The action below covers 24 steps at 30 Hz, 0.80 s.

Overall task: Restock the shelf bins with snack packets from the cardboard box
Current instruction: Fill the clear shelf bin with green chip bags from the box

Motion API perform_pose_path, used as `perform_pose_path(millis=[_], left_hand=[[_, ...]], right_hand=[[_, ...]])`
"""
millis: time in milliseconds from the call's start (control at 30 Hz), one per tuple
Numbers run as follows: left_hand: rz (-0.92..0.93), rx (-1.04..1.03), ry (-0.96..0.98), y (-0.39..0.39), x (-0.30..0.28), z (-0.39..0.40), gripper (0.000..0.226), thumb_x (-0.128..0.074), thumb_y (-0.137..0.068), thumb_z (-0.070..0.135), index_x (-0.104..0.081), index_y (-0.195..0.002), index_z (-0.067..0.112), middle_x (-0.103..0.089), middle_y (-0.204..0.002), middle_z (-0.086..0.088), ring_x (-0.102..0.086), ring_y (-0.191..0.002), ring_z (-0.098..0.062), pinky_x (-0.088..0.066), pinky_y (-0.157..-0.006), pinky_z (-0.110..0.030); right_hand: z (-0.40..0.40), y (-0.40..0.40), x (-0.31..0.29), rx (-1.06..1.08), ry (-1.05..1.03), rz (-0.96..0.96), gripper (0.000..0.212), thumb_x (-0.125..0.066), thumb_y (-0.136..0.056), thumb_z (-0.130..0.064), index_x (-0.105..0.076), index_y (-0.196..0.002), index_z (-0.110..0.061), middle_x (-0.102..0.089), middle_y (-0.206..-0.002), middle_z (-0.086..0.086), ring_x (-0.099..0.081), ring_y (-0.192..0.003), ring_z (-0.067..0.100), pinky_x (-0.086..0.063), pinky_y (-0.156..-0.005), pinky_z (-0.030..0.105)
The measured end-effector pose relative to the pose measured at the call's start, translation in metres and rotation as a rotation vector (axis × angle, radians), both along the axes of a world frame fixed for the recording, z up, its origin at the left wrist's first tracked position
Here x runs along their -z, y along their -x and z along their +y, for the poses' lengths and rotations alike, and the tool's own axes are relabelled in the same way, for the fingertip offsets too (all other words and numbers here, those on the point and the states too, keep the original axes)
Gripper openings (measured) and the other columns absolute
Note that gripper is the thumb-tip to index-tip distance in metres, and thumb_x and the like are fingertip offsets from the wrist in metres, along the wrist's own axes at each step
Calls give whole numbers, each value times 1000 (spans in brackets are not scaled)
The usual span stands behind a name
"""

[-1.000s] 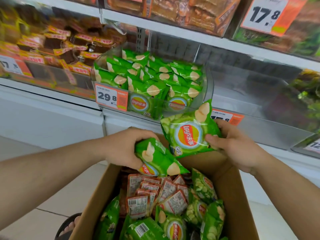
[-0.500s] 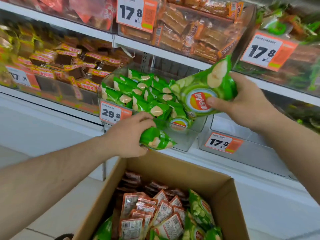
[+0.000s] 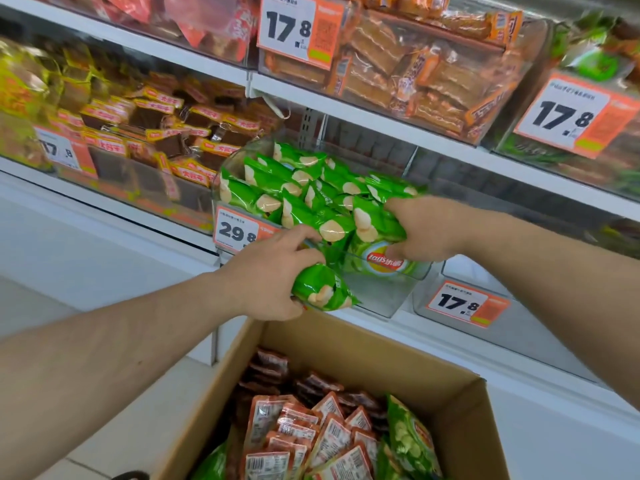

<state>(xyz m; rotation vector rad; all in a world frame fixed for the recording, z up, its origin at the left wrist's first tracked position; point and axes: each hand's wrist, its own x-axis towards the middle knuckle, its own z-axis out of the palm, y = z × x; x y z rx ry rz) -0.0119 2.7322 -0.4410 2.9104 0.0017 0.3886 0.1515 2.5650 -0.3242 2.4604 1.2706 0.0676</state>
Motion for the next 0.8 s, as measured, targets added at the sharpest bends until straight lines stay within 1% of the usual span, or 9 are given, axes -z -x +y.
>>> perform_pose_path(millis=[100, 200, 333, 433, 467, 533, 600, 700, 800], left_hand=[[-43, 12, 47, 0, 3, 2, 72, -74, -63, 35, -55, -132, 20, -30, -145, 1, -44, -127, -24, -48, -91, -37], [-64, 18, 48, -1, 8, 4, 73, -67, -60, 39, -56, -130, 21, -29, -145, 3, -46, -125, -23, -50, -89, -38], [-102, 32, 107, -2, 11, 6, 71, -64, -59, 40, -57, -127, 21, -31, -144, 7, -49, -122, -22, -51, -86, -37], [-131, 34, 230, -1, 12, 7, 70, -64, -59, 39, -57, -127, 23, -35, -139, 15, -49, -122, -10, -50, -89, -32], [-143, 30, 312, 0, 11, 7, 71, -63, -59, 40, -56, -127, 23, -38, -136, 18, -48, -121, -5, -48, -91, -29], [-152, 36, 530, 5, 7, 6, 69, -63, -58, 43, -59, -124, 24, -51, -125, 19, -52, -115, 1, -46, -92, -21], [-141, 35, 829, 10, 1, 6, 53, -71, -59, 35, -63, -110, 29, -66, -108, 19, -63, -103, 0, -51, -86, -21], [-155, 38, 1174, 14, -8, 10, 48, -69, -64, 10, -61, -107, 31, -73, -101, 17, -70, -96, -6, -55, -77, -23], [-199, 36, 1400, 12, -15, 9, 54, -69, -65, 7, -60, -115, 25, -74, -108, 4, -71, -98, -17, -58, -78, -29]], right_hand=[[3, -5, 19, 72, 110, 162, 65, -64, -84, -57, -42, -126, -12, -43, -133, 13, -47, -117, 32, -43, -94, 38], [-3, 5, 13, 10, 66, 21, 95, -66, -75, -63, -29, -148, -15, -27, -148, 11, -33, -135, 36, -33, -110, 44], [-7, 30, 23, -133, -17, 113, 69, -67, -78, -56, -43, -126, -13, -53, -129, 9, -55, -113, 30, -50, -92, 37], [-8, 31, 46, -69, 140, 140, 111, -63, -80, -64, -7, -155, -5, -9, -164, 12, -26, -146, 26, -31, -113, 31], [-7, 31, 44, -58, 104, 161, 109, -62, -80, -66, -10, -154, -5, -12, -164, 10, -27, -145, 26, -32, -110, 29], [-4, 30, 33, -72, -76, 258, 77, -67, -78, -61, -42, -130, -11, -47, -139, 5, -49, -119, 27, -43, -91, 29], [-6, 32, 26, -111, -308, 349, 57, -75, -77, -42, -50, -124, -21, -51, -131, -14, -53, -116, 19, -41, -89, 22], [-13, 43, 29, -19, -737, 505, 84, -77, -69, -16, -43, -145, -25, -48, -138, -18, -51, -109, -4, -34, -81, 0], [-14, 57, 40, 111, -1013, 877, 82, -95, -57, -31, -57, -129, -26, -64, -117, -10, -60, -93, 2, -50, -81, 16]])
